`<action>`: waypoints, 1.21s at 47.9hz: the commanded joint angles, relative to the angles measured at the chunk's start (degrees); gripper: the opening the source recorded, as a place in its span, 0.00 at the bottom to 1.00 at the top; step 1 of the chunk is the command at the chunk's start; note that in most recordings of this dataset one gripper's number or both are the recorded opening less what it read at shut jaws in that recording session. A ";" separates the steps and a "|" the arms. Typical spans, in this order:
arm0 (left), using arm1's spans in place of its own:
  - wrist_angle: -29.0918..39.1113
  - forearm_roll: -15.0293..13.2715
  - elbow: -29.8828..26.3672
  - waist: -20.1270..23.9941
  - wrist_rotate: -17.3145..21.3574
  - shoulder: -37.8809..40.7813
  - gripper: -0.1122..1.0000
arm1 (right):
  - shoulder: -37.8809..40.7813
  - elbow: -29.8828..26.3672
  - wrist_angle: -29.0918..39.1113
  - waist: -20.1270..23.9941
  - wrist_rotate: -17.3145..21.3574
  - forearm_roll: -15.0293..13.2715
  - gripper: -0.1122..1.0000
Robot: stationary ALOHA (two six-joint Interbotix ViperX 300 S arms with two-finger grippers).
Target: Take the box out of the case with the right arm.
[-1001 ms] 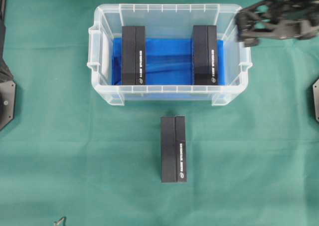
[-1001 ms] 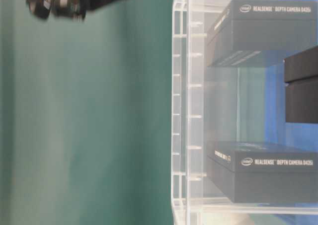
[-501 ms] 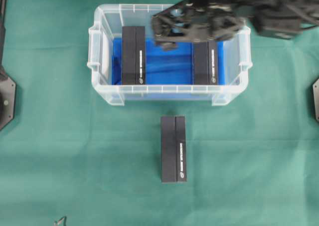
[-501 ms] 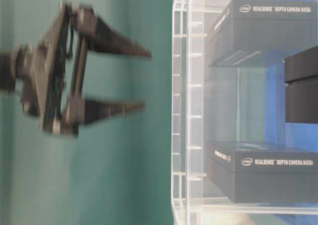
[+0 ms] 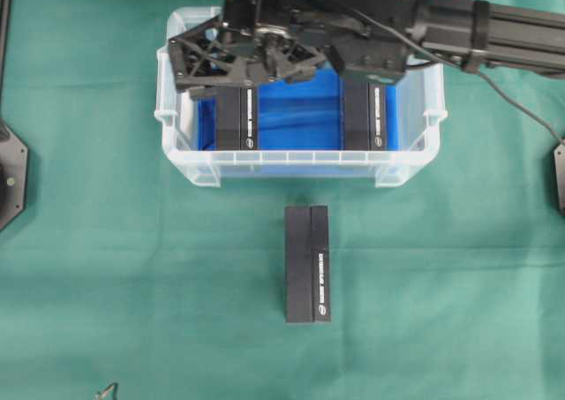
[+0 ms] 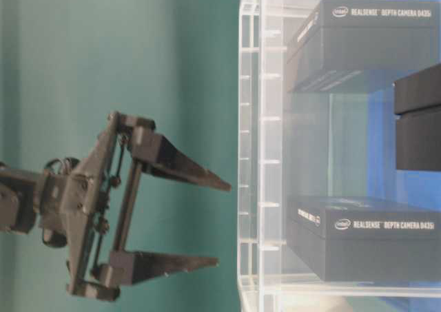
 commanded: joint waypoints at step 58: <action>0.18 0.18 -1.67 0.18 -0.09 0.44 0.12 | 0.79 -1.85 -1.93 0.26 0.79 0.62 0.96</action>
